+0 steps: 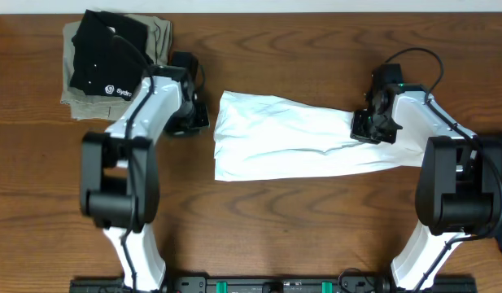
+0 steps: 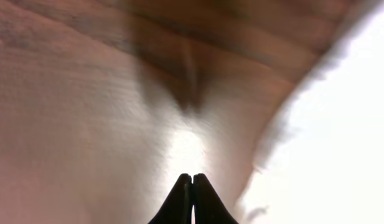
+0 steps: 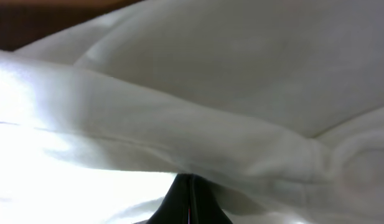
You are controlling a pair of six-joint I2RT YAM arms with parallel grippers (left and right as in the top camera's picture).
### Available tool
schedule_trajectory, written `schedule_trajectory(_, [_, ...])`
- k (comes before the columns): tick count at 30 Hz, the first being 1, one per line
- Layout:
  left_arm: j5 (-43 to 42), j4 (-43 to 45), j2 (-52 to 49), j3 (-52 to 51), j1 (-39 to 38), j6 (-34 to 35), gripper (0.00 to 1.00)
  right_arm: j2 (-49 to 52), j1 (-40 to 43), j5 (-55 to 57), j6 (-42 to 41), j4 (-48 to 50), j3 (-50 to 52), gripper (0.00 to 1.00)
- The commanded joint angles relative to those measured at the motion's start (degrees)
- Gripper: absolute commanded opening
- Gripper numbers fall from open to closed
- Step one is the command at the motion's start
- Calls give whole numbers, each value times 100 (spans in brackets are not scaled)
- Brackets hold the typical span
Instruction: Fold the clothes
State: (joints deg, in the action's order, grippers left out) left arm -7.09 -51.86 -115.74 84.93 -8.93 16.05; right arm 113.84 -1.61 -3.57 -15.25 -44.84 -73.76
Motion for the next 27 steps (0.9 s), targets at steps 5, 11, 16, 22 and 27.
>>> schedule_trajectory(5, [-1071, 2, 723, -44, -629, 201, 6, -26, -35, -262, 72, 11, -83, 1])
schedule_trajectory(11, [-1178, 315, 267, -173, -1163, 431, 6, -26, -35, -339, 70, -2, -83, 1])
schedule_trajectory(16, [-1172, 431, -133, -175, -1268, 566, 6, -26, -35, -358, 74, -66, -83, 1])
schedule_trajectory(22, [-1082, 551, -457, -184, -1078, 522, 6, -26, -35, -356, 76, -116, -83, 1])
schedule_trajectory(27, [-249, 476, -487, -221, -885, 476, 6, -26, -35, -354, 120, -127, -83, 1])
